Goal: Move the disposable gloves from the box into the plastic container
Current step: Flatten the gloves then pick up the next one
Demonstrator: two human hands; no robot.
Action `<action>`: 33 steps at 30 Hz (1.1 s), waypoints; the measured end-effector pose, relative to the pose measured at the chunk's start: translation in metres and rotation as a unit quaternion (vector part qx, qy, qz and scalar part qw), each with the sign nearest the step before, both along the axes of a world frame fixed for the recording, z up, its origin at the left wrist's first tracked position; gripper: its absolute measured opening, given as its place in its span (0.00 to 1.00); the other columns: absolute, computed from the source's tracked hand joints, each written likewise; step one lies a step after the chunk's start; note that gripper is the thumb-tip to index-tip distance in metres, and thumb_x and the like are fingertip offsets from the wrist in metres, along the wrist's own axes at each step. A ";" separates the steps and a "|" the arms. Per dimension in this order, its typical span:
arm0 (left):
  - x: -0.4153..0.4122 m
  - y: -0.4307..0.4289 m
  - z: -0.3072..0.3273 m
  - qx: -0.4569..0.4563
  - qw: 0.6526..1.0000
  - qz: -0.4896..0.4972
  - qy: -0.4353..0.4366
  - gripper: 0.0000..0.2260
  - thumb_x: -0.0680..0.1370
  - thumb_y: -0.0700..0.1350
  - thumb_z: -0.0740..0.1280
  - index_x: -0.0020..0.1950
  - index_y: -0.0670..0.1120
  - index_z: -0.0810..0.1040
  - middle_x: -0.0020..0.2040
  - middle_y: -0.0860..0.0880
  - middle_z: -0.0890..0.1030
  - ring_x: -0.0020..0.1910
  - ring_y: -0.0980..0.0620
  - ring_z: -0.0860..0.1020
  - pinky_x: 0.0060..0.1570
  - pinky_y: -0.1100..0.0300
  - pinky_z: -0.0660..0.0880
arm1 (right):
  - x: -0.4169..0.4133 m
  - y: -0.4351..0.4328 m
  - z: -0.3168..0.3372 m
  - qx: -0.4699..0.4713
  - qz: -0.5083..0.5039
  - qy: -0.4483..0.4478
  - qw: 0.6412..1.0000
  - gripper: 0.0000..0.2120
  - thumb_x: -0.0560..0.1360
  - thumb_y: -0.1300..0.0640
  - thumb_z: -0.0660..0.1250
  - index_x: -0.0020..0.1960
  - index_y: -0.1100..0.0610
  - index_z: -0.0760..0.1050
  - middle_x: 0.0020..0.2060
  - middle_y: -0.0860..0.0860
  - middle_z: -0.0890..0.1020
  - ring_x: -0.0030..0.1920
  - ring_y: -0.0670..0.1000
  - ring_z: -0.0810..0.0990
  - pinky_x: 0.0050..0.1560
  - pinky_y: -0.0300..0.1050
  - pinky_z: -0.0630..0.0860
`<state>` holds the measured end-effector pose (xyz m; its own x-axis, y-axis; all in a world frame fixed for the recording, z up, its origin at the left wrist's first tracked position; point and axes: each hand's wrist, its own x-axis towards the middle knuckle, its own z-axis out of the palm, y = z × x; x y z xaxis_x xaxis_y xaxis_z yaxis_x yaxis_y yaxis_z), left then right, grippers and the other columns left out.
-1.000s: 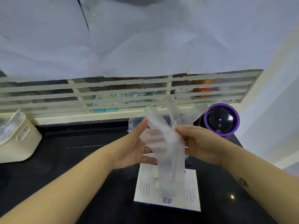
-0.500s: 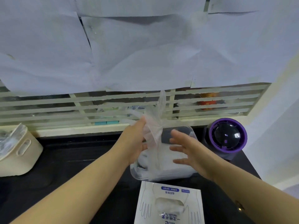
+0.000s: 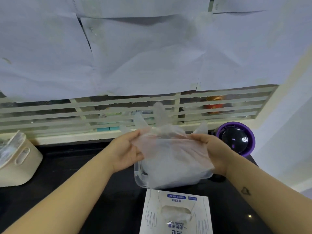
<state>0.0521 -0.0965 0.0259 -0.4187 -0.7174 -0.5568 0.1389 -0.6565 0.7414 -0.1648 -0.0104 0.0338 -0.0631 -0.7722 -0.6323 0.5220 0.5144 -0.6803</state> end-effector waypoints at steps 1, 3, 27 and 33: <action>0.006 -0.002 -0.004 0.005 0.999 0.013 -0.034 0.15 0.84 0.46 0.57 0.65 0.42 0.76 0.60 0.39 0.81 0.54 0.44 0.81 0.49 0.49 0.78 | -0.005 0.000 0.002 0.002 -0.004 0.000 1.000 0.13 0.80 0.57 0.61 0.56 0.62 0.79 0.49 0.60 0.84 0.50 0.59 0.83 0.55 0.55 0.77; 0.015 -0.007 -0.016 -0.010 0.994 0.075 -0.077 0.13 0.83 0.43 0.59 0.65 0.42 0.74 0.56 0.42 0.82 0.52 0.46 0.81 0.45 0.51 0.79 | -0.013 0.000 0.008 -0.009 -0.009 0.002 1.000 0.12 0.81 0.57 0.58 0.56 0.62 0.78 0.52 0.60 0.84 0.53 0.60 0.82 0.55 0.58 0.78; -0.003 0.027 -0.014 0.039 0.985 -0.060 0.155 0.14 0.79 0.42 0.62 0.61 0.41 0.79 0.58 0.43 0.82 0.51 0.46 0.84 0.49 0.49 0.82 | 0.038 0.024 -0.004 -0.470 0.345 0.519 0.625 0.30 0.73 0.35 0.62 0.67 0.52 0.74 0.64 0.43 0.77 0.67 0.42 0.71 0.67 0.38 0.66; -0.004 0.019 -0.021 0.068 0.975 -0.027 0.211 0.13 0.78 0.42 0.60 0.56 0.43 0.82 0.56 0.42 0.83 0.56 0.43 0.82 0.48 0.41 0.81 | 0.015 0.012 -0.033 -0.259 -0.029 0.409 0.874 0.37 0.67 0.35 0.70 0.72 0.44 0.62 0.67 0.44 0.72 0.66 0.43 0.71 0.68 0.47 0.68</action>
<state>0.0478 -0.0772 0.0051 -0.6663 -0.6195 -0.4150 0.3754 -0.7595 0.5312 -0.1502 0.0020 0.0005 -0.3790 -0.9222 0.0774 -0.2335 0.0144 -0.9723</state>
